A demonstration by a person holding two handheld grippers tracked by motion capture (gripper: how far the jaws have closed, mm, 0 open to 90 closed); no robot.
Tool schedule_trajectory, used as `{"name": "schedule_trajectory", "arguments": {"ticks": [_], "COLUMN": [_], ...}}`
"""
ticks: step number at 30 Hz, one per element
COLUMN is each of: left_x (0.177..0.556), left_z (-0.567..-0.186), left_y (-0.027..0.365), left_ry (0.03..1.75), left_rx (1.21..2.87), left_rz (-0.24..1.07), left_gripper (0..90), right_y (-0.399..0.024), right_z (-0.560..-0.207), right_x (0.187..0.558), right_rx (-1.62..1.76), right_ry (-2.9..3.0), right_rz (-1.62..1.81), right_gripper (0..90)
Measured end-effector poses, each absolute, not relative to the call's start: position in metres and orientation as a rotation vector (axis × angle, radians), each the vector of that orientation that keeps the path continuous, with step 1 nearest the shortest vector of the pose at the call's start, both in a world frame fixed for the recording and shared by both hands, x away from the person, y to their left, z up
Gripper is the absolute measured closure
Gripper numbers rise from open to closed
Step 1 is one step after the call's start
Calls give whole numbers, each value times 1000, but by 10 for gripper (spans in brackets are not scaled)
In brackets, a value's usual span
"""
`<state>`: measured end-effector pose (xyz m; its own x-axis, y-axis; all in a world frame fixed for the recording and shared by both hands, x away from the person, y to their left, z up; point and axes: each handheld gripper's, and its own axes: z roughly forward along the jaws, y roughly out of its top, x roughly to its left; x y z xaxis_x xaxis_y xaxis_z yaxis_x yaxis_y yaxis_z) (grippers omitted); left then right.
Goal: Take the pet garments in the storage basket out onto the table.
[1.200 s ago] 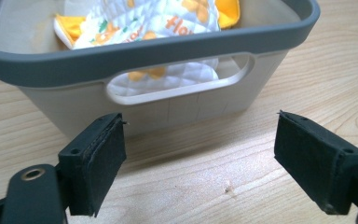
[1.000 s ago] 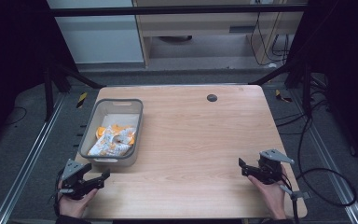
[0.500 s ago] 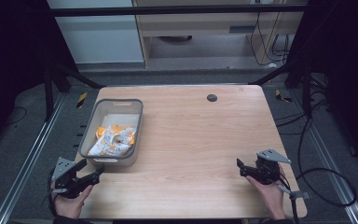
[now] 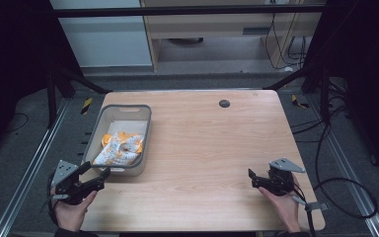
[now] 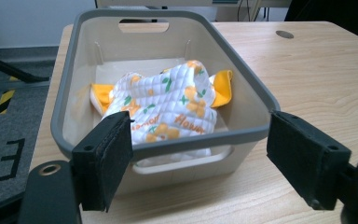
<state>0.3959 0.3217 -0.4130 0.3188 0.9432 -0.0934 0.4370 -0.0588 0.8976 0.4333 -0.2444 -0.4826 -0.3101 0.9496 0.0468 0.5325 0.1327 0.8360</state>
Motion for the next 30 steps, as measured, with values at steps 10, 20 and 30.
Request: {"name": "schedule_trajectory", "arguments": {"ticks": [10, 20, 30], "left_x": [401, 412, 426], "left_z": [-394, -378, -376], "left_y": [324, 325, 321], "left_ry": [1245, 1222, 1223], "left_rx": [1626, 1613, 1628], "left_rz": [711, 719, 711], "left_gripper": [220, 219, 220], "right_y": [-246, -246, -246], "right_z": [-482, -482, -482], "right_x": [434, 433, 434], "right_rx": [1425, 1430, 1419], "right_ry": [1913, 1909, 1911], "right_rz": [1092, 1104, 1097], "right_gripper": [179, 209, 246]}}
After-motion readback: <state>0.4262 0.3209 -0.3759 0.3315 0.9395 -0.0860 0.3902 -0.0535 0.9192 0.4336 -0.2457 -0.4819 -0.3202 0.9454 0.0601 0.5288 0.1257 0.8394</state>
